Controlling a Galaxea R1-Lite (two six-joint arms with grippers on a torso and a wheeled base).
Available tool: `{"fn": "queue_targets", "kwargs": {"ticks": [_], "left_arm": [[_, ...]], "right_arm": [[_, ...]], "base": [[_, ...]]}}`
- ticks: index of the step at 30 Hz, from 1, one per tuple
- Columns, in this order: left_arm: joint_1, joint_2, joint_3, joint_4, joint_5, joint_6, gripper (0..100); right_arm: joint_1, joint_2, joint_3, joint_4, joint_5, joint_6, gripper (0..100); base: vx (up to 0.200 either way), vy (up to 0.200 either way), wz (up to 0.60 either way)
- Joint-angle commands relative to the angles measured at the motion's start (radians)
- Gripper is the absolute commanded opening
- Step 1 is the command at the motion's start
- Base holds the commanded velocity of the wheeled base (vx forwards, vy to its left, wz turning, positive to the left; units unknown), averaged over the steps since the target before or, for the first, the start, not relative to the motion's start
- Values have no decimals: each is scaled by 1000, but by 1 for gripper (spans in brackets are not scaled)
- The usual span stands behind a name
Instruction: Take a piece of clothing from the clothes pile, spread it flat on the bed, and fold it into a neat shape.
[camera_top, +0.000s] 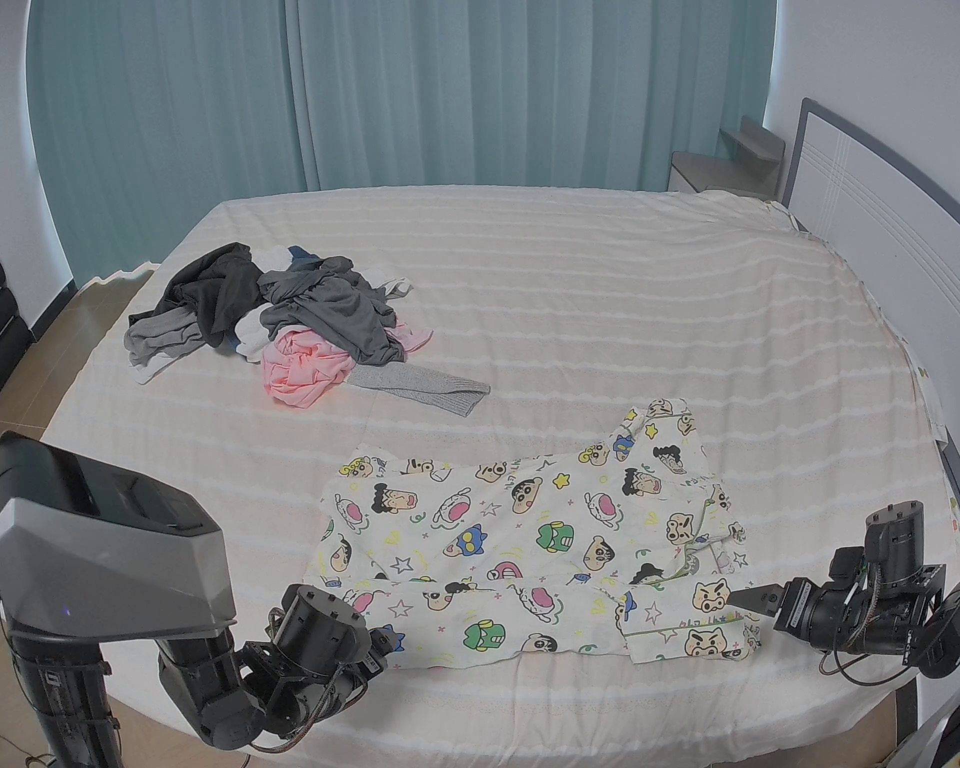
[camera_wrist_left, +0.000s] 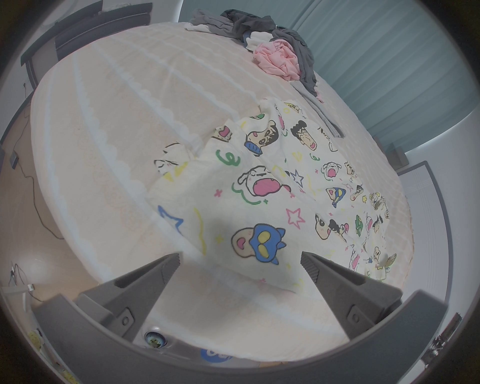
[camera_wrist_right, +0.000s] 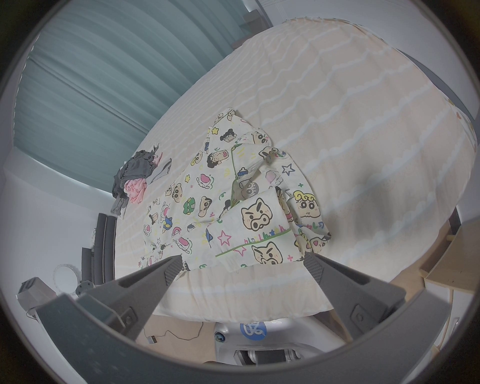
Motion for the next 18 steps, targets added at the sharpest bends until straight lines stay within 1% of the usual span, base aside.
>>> {"fn": "queue_targets", "kwargs": {"ticks": [1, 5, 9, 18], "left_arm": [[14, 65, -10, -44, 11, 6, 100], [34, 107, -30, -79, 30, 11, 100], [43, 124, -53, -79, 51, 15, 100], [81, 131, -101, -79, 53, 28, 100]], "right_arm": [[0, 7, 0, 0, 3, 20, 100], [2, 13, 0, 0, 3, 23, 100], [2, 13, -1, 0, 3, 25, 100], [2, 47, 8, 0, 18, 26, 100]], "base": [[0, 0, 0], [0, 0, 0], [0, 0, 0], [0, 0, 0]]}}
